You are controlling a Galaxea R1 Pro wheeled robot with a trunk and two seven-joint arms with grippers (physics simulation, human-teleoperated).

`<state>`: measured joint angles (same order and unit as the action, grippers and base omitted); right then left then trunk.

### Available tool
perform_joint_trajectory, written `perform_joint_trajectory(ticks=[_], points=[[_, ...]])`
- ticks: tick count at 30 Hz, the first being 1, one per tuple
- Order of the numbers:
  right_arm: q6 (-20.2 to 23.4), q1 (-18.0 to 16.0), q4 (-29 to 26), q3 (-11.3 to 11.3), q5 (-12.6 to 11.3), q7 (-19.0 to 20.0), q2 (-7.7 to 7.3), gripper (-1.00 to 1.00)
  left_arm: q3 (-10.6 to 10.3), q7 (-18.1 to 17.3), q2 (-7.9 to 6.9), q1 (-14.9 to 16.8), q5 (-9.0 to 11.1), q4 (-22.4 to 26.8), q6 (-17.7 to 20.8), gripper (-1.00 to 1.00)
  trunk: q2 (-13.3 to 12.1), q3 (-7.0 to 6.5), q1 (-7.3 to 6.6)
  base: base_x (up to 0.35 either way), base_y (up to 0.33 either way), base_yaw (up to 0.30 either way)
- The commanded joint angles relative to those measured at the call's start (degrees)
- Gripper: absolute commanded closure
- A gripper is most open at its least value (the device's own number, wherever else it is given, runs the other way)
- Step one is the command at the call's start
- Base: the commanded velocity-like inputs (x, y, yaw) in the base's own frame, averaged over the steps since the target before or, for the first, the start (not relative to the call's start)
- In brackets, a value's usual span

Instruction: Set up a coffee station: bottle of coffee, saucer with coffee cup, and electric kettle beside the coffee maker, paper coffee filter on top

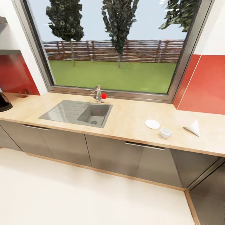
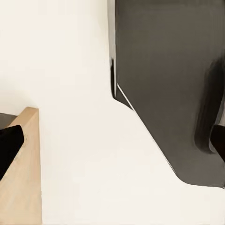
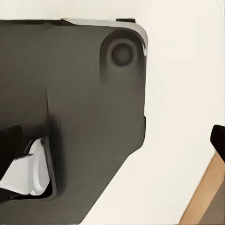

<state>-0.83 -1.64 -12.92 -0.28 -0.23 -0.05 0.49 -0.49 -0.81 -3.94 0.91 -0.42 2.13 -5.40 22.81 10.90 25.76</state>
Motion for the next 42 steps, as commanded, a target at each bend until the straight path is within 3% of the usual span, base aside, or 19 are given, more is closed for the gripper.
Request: perform_joint_trajectory(ticks=[1, 2, 14, 42], points=[[-0.07, -0.03, -0.66, -0.05, -0.11, 0.06, 0.0, -1.0, -0.09, -0.12, -0.24, 0.13, -0.08, 0.42, -0.2, -1.0, 0.11, 0.17, 0.03, 0.0, 0.0, -0.211], [-0.06, -0.03, -1.12, -0.02, -0.18, 0.12, 0.22, -1.0, 0.0, -0.11, -0.95, 0.21, -0.01, 0.84, -0.17, -1.0, 0.11, 0.21, 0.03, 0.0, 0.0, -0.24], [-0.13, -0.03, -1.04, 0.1, -0.05, 0.37, 0.38, -1.0, 0.37, 0.21, -2.22, 0.23, 0.35, 0.94, -0.26, -1.0, 0.11, 0.14, 0.03, 0.0, 0.0, -0.273], [-0.05, -0.03, -0.97, 0.1, 0.05, 0.23, 0.12, -1.0, 0.43, 0.55, -1.96, 0.15, 0.26, 0.77, -0.21, -1.0, 0.11, -2.06, 0.03, 0.053, 0.061, -0.172]])
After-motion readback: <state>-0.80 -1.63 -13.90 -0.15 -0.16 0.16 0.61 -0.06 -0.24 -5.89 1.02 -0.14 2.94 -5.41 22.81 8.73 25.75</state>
